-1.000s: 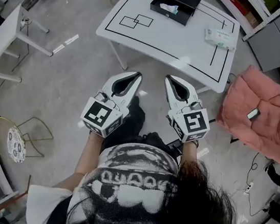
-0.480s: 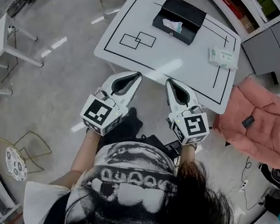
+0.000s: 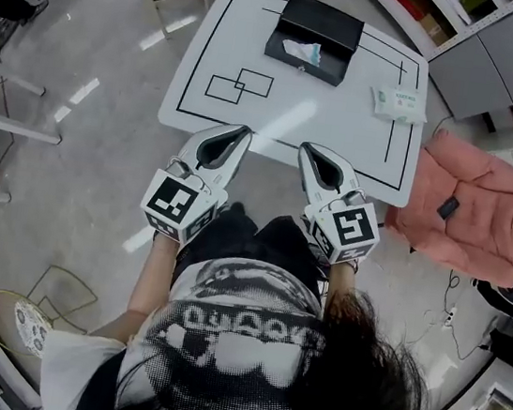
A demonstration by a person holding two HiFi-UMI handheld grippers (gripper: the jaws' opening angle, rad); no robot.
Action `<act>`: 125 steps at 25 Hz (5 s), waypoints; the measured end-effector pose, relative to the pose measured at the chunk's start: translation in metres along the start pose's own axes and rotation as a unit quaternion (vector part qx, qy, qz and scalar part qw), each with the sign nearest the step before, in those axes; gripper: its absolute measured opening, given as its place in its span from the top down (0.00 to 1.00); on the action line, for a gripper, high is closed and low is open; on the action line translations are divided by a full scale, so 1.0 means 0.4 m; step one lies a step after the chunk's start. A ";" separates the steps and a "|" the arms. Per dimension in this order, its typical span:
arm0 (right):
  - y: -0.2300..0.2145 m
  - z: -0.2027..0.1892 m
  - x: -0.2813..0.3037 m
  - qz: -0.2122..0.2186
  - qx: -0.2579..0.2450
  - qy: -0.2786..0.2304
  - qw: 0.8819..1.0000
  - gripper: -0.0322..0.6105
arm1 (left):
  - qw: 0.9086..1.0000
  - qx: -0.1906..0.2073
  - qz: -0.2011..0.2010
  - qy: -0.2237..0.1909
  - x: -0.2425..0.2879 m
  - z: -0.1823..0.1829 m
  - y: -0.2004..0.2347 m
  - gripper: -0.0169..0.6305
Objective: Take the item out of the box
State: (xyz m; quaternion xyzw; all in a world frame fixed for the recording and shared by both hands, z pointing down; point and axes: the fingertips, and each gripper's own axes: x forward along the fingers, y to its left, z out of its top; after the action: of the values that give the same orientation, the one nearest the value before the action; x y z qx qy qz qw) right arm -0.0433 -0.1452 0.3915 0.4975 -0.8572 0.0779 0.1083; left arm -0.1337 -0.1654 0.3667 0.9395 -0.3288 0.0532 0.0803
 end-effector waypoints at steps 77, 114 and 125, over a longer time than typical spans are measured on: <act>-0.600 -0.392 0.793 0.138 -0.141 0.318 0.927 0.93 | 0.988 -0.017 0.146 0.051 0.366 -0.011 0.225 0.97; -0.220 -0.001 0.296 0.003 -0.104 0.080 0.991 0.94 | 0.995 0.000 0.091 0.026 -0.023 -0.032 0.149 0.97; -0.093 -0.068 0.166 -0.017 -0.084 0.100 0.991 0.94 | 0.998 -0.009 0.052 0.040 -0.097 -0.090 0.097 0.97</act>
State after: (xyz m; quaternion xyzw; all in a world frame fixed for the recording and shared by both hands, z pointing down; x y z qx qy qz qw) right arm -0.0400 -0.2127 0.4361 0.4906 -0.8373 0.0529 0.2357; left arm -0.1897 -0.1650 0.4004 0.9176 -0.3739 0.0917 0.0991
